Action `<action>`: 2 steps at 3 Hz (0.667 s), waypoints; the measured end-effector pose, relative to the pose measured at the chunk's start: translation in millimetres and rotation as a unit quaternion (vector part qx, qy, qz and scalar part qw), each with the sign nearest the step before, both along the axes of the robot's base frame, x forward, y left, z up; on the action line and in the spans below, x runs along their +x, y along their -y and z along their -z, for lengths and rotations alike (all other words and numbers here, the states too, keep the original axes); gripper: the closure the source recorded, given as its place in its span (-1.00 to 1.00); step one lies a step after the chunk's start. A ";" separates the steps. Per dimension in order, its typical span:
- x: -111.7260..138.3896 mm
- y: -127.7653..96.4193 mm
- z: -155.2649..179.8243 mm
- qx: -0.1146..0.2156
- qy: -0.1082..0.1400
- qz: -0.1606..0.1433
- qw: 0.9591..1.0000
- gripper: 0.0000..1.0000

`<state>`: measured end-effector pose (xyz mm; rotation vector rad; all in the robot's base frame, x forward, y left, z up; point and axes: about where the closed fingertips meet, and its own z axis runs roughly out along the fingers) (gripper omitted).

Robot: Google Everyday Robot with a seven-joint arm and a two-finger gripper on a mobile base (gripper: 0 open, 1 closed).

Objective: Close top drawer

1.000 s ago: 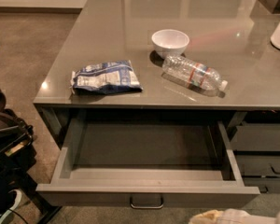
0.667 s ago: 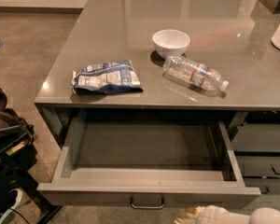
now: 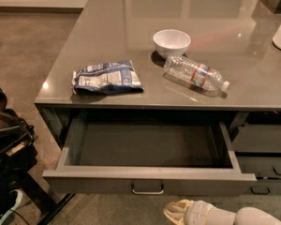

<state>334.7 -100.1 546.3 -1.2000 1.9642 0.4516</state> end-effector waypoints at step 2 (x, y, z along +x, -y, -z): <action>61.2 -4.6 -20.5 -0.016 0.122 0.051 0.991 1.00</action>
Offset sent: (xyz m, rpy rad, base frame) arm 0.1491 -0.0211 0.0645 -0.1539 -0.5908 -0.3587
